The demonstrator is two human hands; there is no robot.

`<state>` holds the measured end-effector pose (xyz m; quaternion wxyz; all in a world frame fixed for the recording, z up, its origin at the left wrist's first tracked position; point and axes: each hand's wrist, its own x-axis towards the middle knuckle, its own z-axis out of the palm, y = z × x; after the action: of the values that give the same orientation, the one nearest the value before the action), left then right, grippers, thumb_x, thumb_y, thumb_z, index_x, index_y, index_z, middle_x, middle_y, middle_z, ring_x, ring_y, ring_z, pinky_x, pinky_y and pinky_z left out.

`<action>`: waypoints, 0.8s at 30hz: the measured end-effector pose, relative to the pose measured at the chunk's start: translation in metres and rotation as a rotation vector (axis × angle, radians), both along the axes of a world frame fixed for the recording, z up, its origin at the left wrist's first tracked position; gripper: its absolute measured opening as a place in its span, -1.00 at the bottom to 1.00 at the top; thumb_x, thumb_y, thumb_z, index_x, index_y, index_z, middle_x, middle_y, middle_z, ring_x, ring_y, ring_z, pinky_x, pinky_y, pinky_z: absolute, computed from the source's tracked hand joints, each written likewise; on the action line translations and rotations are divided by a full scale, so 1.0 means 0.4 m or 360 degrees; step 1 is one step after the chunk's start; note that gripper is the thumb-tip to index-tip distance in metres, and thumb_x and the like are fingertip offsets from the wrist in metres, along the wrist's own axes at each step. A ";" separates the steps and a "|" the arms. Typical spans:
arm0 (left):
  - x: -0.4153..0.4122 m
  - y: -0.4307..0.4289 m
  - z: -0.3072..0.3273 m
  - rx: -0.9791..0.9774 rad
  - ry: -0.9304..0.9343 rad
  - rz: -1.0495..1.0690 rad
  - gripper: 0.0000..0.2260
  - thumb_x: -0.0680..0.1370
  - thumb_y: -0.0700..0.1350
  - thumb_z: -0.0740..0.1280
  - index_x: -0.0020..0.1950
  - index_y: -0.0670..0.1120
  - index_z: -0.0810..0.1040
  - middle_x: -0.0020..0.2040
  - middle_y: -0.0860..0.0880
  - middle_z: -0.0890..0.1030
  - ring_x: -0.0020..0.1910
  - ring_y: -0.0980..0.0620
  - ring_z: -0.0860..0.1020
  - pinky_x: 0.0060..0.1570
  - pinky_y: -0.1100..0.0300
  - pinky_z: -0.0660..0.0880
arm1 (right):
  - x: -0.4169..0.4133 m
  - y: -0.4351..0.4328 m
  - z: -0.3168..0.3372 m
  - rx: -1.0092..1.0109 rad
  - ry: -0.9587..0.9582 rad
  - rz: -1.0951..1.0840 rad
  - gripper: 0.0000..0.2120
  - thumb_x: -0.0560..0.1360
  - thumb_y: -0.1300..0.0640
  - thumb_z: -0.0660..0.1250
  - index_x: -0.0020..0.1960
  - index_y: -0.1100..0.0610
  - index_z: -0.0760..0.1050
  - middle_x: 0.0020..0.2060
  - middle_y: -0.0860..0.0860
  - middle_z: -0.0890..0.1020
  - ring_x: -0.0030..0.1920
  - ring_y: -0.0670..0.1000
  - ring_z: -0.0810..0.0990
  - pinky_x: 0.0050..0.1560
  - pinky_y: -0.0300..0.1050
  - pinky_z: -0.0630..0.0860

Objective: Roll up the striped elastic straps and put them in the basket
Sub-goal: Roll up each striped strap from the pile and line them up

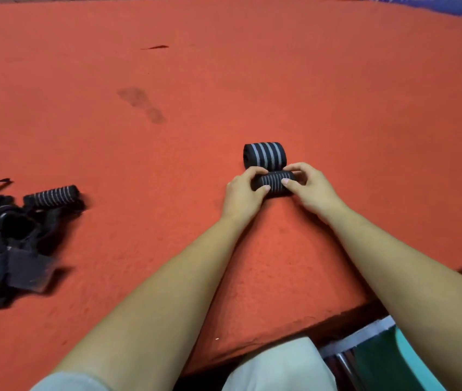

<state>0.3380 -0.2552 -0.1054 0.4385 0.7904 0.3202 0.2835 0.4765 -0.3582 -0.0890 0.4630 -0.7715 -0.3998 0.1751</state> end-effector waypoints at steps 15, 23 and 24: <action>-0.500 0.116 0.190 0.0078 0.0338 0.0150 -0.94 0.56 -0.14 0.41 0.02 -0.04 0.59 -0.25 0.05 0.56 -0.31 0.08 0.49 -0.15 0.15 0.45 | -0.264 0.058 0.175 -0.0141 -0.0399 0.0230 -0.75 0.55 0.16 0.36 0.22 0.17 0.57 0.12 0.08 0.64 0.07 -0.03 0.56 0.19 -0.15 0.45; -0.976 0.096 0.191 0.0483 0.0789 0.0606 -0.94 0.54 -0.10 0.39 0.00 0.01 0.60 -0.16 0.08 0.58 -0.10 0.06 0.56 -0.09 0.19 0.43 | -0.668 0.138 0.146 -0.0271 -0.0318 0.0778 -0.60 0.42 0.15 0.52 0.23 0.15 0.56 0.17 0.18 0.61 0.05 -0.02 0.53 0.25 -0.04 0.49; -1.022 0.098 0.171 0.0583 0.0913 0.0661 -0.88 0.54 -0.07 0.39 0.06 0.01 0.59 -0.06 0.03 0.58 0.03 -0.02 0.56 0.04 0.09 0.44 | -0.712 0.147 0.139 -0.0312 -0.0317 0.0845 -0.53 0.40 0.14 0.54 0.27 0.15 0.53 0.20 0.19 0.59 0.06 -0.01 0.52 0.24 -0.09 0.48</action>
<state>-0.0707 -0.2161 -0.0371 0.1165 0.8210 0.5270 0.1863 0.1915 -0.2994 -0.0336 0.2828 -0.6943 -0.6121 0.2513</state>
